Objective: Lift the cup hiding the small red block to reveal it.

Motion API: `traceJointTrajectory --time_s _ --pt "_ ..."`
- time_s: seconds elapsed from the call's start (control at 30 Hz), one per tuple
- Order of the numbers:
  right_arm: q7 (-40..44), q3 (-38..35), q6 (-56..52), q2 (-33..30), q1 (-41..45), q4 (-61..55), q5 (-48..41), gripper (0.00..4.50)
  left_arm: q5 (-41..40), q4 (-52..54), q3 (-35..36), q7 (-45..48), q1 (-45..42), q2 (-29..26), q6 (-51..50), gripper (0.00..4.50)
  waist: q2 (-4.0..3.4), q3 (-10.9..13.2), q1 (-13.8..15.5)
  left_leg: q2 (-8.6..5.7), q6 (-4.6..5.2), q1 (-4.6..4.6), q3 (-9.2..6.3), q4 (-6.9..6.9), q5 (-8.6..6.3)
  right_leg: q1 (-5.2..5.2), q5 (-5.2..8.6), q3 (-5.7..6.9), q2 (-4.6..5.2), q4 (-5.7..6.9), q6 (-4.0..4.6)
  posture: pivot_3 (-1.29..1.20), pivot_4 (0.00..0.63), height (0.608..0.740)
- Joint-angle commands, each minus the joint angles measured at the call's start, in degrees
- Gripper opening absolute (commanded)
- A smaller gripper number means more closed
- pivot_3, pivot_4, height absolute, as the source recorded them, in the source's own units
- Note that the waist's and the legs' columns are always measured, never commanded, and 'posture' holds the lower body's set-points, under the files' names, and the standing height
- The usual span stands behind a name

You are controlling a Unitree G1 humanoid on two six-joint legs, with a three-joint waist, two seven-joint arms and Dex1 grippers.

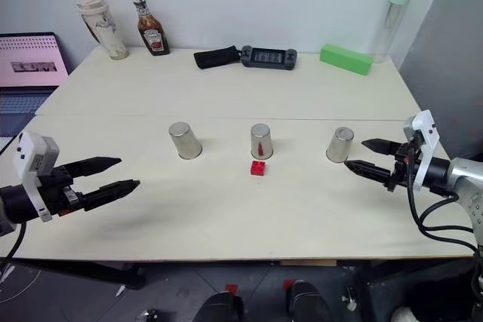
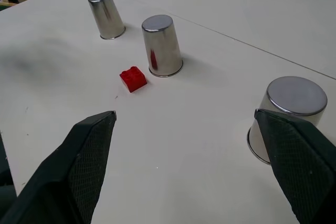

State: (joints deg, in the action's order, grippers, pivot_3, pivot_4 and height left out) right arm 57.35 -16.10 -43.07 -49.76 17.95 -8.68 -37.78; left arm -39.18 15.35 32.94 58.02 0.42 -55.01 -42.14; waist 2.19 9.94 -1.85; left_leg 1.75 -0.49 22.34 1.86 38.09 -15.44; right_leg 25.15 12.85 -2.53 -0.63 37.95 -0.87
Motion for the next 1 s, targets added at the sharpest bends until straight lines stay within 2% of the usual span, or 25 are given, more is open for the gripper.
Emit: traceJointTrajectory --time_s 0.03,1.0 --pt "0.52 -1.14 0.83 -1.05 0.74 -1.06 -0.67 4.50 0.20 0.14 0.26 -0.95 -1.05 -0.49 1.04 4.49 0.00 0.00 -0.02 0.00 0.00 0.00 -0.01 0.00 0.00 0.00 0.00 0.00 0.00 0.00 0.00 0.00 0.150 0.740" --pt "0.55 0.76 1.36 -0.29 2.64 -0.08 -0.35 4.50 0.55 1.38 0.26 -1.05 0.84 -0.99 1.92 4.49 0.00 0.00 0.01 0.00 0.00 0.01 -0.01 0.00 0.00 0.00 0.00 0.01 0.00 0.00 0.00 0.00 0.150 0.740"
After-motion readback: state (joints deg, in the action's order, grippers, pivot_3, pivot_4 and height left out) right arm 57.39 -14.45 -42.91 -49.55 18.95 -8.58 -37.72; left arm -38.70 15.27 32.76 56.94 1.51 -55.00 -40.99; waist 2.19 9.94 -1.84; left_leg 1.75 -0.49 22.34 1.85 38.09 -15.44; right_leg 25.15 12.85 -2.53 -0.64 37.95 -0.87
